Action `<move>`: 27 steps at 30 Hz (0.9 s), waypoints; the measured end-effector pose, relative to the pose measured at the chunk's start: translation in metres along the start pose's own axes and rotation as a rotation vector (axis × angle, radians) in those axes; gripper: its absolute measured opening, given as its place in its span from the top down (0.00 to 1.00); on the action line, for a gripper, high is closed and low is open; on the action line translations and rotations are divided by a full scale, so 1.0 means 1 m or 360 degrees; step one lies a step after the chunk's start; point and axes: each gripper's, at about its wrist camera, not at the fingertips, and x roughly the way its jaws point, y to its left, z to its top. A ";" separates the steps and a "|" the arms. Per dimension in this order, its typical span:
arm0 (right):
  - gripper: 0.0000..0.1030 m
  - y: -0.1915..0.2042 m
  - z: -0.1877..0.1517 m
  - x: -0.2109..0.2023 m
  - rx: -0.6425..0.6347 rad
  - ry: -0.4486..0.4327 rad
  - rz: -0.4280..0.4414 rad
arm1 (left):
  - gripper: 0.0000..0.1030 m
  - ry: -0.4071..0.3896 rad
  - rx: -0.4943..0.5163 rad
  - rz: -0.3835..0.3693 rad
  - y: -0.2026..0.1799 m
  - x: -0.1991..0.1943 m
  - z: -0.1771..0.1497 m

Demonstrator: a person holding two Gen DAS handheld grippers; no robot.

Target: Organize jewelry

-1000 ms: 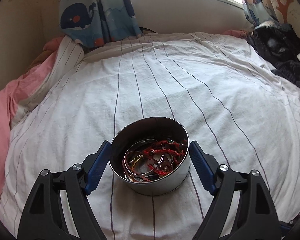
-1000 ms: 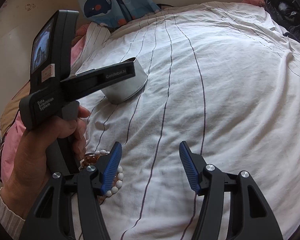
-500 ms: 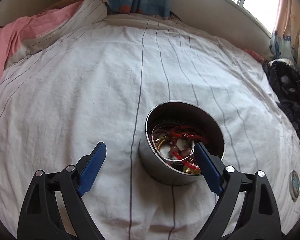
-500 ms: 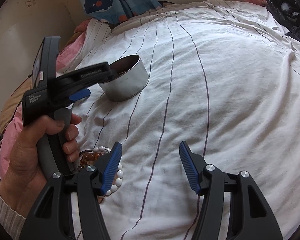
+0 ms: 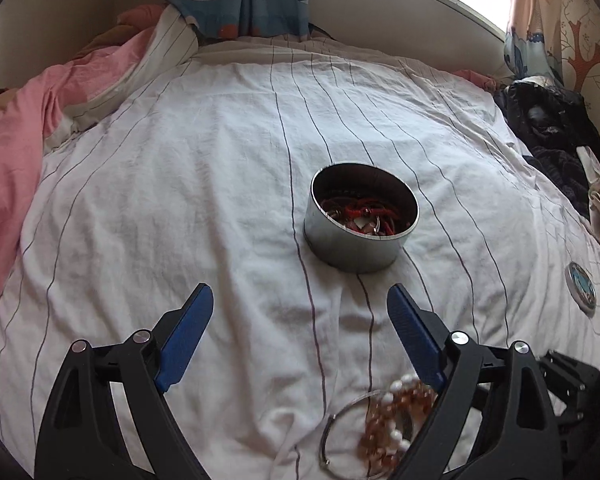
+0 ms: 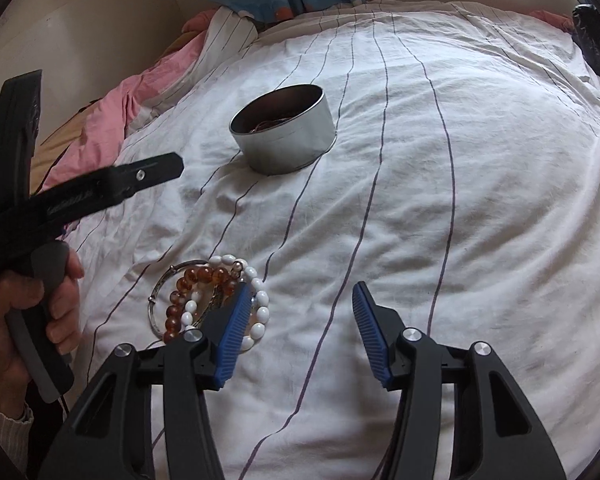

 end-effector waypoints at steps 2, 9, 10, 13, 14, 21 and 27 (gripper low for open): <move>0.53 0.004 -0.003 -0.001 -0.0024 0.0000 0.0021 | 0.18 0.0033 0.0058 -0.0002 0.002 -0.010 -0.019; 0.53 0.021 -0.004 -0.008 -0.0152 -0.0079 0.0087 | 0.18 0.0052 0.0274 0.0116 -0.004 -0.025 -0.067; 0.53 0.028 -0.005 -0.008 -0.0194 -0.0076 0.0095 | 0.18 0.0044 0.0294 0.0126 -0.004 -0.027 -0.071; 0.64 0.037 -0.008 0.010 -0.0231 0.0007 0.0100 | 0.18 0.0024 0.0297 0.0143 -0.004 -0.033 -0.078; 0.68 0.040 -0.010 0.017 -0.0246 0.0025 0.0083 | 0.18 0.0020 0.0296 0.0153 -0.003 -0.035 -0.079; 0.88 0.029 -0.009 0.008 -0.0209 0.0000 0.0069 | 0.18 0.0019 0.0222 0.0175 0.011 -0.036 -0.079; 0.88 0.006 -0.002 -0.010 -0.0132 -0.0069 -0.0119 | 0.18 -0.0052 0.0339 0.0131 -0.008 -0.043 -0.075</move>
